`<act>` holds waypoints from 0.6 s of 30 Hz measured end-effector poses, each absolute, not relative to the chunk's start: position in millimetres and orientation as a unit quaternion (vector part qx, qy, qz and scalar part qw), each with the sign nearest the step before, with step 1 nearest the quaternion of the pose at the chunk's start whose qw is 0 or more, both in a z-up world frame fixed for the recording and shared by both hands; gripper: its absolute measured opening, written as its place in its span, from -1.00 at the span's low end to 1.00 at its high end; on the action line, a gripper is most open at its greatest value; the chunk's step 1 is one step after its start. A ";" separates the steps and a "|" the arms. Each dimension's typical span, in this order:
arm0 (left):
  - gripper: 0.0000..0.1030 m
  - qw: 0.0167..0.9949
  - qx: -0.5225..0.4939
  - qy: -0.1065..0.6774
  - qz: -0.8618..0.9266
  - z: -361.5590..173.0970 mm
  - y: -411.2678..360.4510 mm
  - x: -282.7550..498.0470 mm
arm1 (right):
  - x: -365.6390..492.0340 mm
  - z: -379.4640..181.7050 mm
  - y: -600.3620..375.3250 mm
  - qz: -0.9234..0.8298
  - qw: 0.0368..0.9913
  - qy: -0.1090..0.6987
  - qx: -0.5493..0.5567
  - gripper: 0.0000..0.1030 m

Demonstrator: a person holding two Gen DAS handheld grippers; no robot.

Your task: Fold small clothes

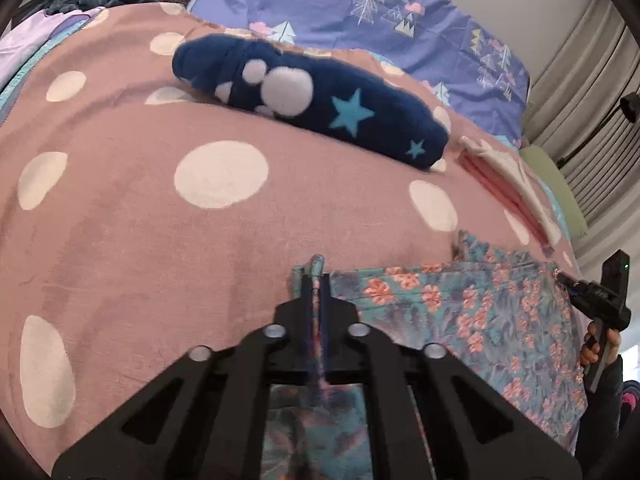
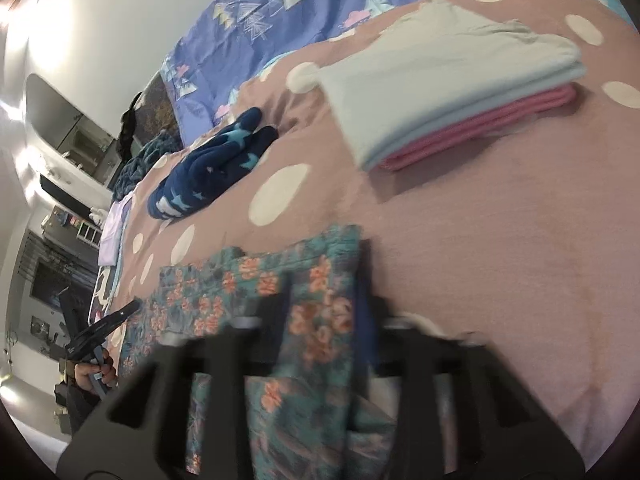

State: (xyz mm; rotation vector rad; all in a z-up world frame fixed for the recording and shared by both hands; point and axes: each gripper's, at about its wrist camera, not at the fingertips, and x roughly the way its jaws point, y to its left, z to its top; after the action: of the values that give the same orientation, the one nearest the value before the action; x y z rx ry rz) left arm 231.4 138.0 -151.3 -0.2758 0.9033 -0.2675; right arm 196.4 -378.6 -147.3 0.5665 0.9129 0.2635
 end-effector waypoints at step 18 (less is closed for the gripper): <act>-0.61 0.891 -0.094 0.440 -0.065 -155.9 151.5 230.5 | 192.3 -148.5 -396.3 0.100 0.857 0.419 0.282 -0.43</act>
State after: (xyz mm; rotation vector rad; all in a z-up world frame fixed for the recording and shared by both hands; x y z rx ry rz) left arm 230.5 151.5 -155.9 -0.1954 0.9141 -0.1341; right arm 192.3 -396.3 -148.5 0.5929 0.8813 0.2109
